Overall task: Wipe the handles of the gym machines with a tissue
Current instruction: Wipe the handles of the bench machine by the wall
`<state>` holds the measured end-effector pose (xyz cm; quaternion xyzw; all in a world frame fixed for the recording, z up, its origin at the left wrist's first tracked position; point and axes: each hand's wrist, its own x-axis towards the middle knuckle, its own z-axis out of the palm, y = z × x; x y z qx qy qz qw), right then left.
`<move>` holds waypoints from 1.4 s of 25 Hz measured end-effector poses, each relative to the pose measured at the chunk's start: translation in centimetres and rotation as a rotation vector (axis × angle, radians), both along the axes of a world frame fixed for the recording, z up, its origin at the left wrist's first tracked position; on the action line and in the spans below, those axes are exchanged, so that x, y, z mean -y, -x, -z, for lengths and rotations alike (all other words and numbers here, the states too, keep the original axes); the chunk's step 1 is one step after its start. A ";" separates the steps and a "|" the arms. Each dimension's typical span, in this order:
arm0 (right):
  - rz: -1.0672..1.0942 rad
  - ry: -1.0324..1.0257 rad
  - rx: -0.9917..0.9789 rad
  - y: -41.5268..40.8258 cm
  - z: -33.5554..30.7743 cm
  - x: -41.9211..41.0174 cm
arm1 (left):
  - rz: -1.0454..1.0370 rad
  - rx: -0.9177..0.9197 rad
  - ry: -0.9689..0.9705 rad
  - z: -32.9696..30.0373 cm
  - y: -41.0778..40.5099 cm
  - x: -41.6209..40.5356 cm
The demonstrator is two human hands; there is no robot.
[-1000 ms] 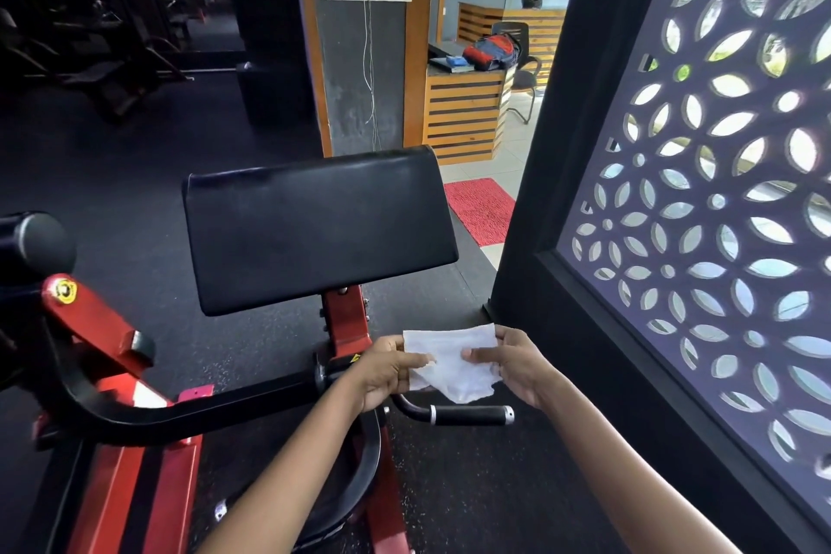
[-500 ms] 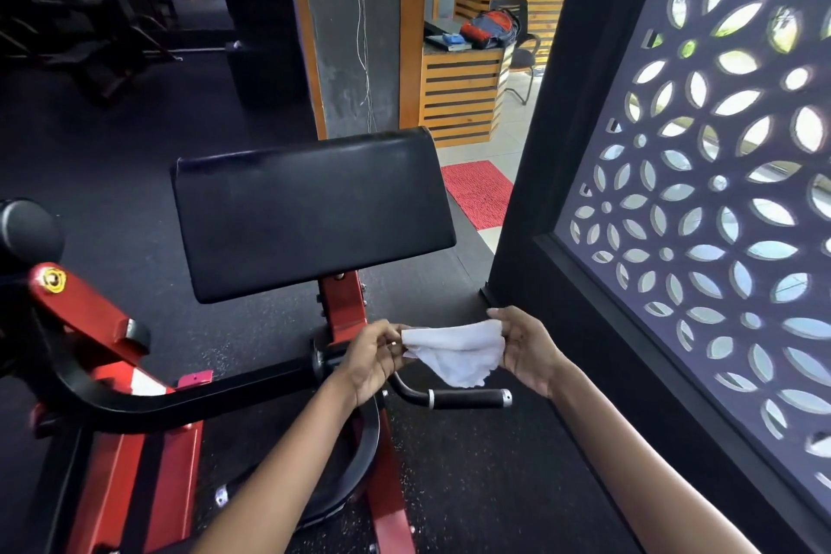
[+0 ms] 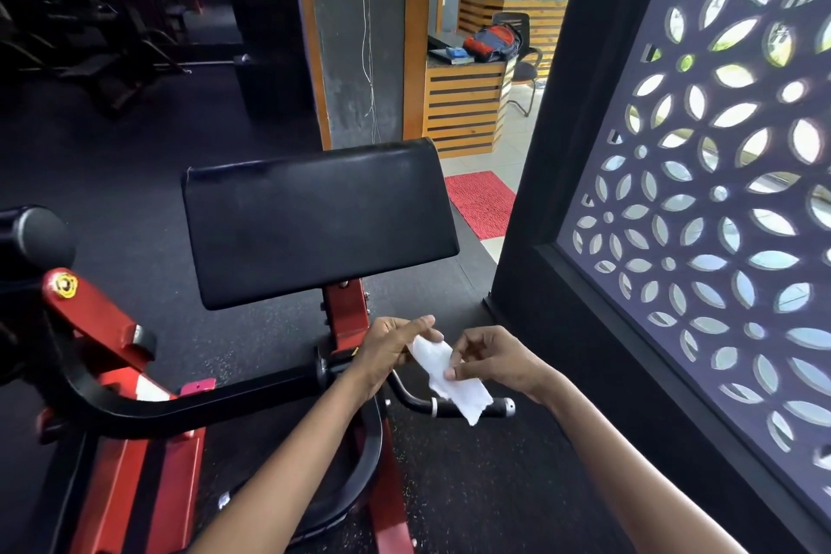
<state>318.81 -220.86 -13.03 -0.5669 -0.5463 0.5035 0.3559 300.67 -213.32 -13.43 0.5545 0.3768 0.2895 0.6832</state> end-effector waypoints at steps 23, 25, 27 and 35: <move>0.597 0.128 0.188 0.6 10.2 -0.6 | -0.090 -0.552 -0.304 15.4 1.0 1.8; 0.598 0.167 0.319 0.0 14.1 0.0 | -0.001 -0.685 -0.490 18.2 1.7 0.6; 0.518 0.069 0.493 -0.8 18.0 -1.3 | 0.044 -0.796 -0.681 22.1 0.5 -2.7; 0.186 -0.394 1.035 1.9 27.8 -3.7 | 0.157 -1.068 -0.959 31.7 -2.5 -8.0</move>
